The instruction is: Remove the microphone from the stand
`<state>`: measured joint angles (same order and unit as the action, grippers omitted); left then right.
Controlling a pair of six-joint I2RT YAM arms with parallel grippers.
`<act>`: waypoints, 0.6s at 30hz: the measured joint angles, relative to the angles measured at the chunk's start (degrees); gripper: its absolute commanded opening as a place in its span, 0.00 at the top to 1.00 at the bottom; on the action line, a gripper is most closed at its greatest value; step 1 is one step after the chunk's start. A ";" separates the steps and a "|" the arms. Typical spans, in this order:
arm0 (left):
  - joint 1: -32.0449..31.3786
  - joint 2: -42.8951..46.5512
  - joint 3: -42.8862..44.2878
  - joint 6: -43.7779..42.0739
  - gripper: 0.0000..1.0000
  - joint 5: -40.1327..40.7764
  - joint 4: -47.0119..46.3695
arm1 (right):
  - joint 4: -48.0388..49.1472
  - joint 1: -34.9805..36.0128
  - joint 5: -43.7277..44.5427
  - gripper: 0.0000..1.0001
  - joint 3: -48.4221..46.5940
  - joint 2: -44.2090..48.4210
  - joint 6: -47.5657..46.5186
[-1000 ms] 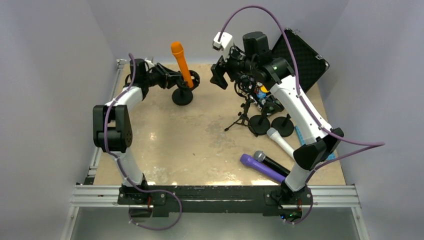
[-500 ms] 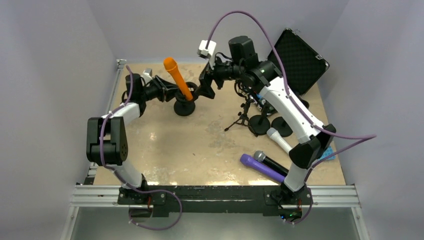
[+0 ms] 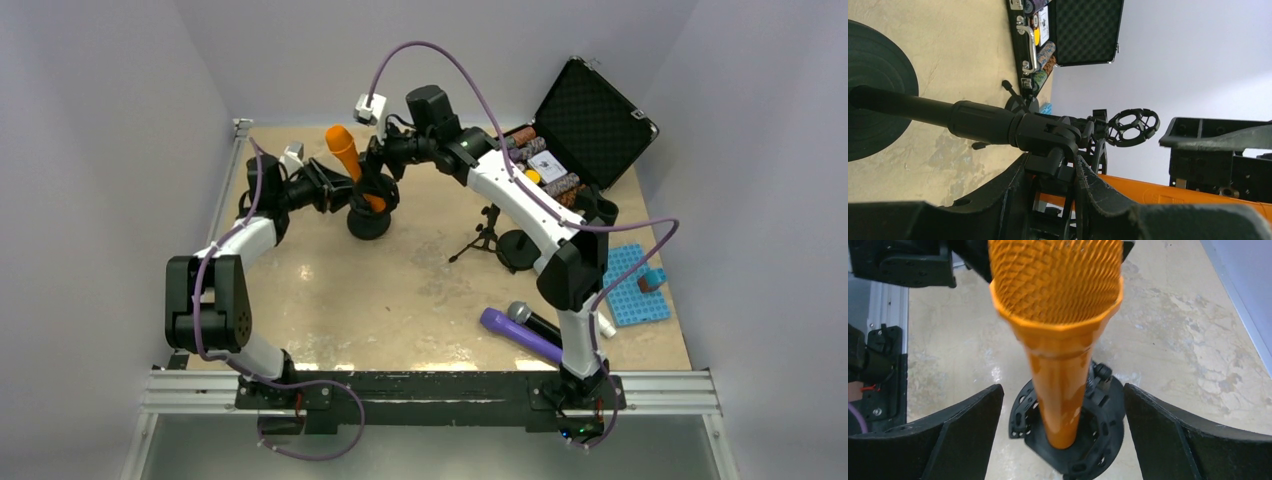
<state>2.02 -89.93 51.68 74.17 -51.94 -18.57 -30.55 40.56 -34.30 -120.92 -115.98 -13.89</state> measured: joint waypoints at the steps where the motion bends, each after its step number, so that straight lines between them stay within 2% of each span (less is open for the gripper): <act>1: -0.07 0.24 -0.28 -0.26 1.00 0.00 0.44 | 0.79 0.00 0.13 0.09 -0.20 -0.55 0.24; 8: -0.98 0.92 -1.03 -1.60 1.00 0.11 2.29 | 5.75 0.07 -0.13 0.27 -1.31 -2.78 2.58; 10: -1.03 0.98 -1.03 -1.86 1.00 0.11 2.64 | 6.23 0.22 -1.25 0.41 -1.33 -2.91 3.06; 13: -1.03 1.03 -1.03 -2.01 1.00 0.17 3.30 | 6.51 0.46 -3.48 0.67 -1.33 -2.91 3.67; 15: -1.03 1.05 -1.03 -2.05 1.00 0.20 3.65 | 6.51 0.74 -4.72 0.80 -1.33 -2.91 3.85; 18: -0.92 1.14 -1.03 -2.38 1.00 0.02 4.24 | 6.47 1.07 -5.35 0.94 -1.33 -2.91 3.39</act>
<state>1.10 -88.79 50.65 71.79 -51.92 -14.33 -24.08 41.63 -39.66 -122.26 -118.89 -10.50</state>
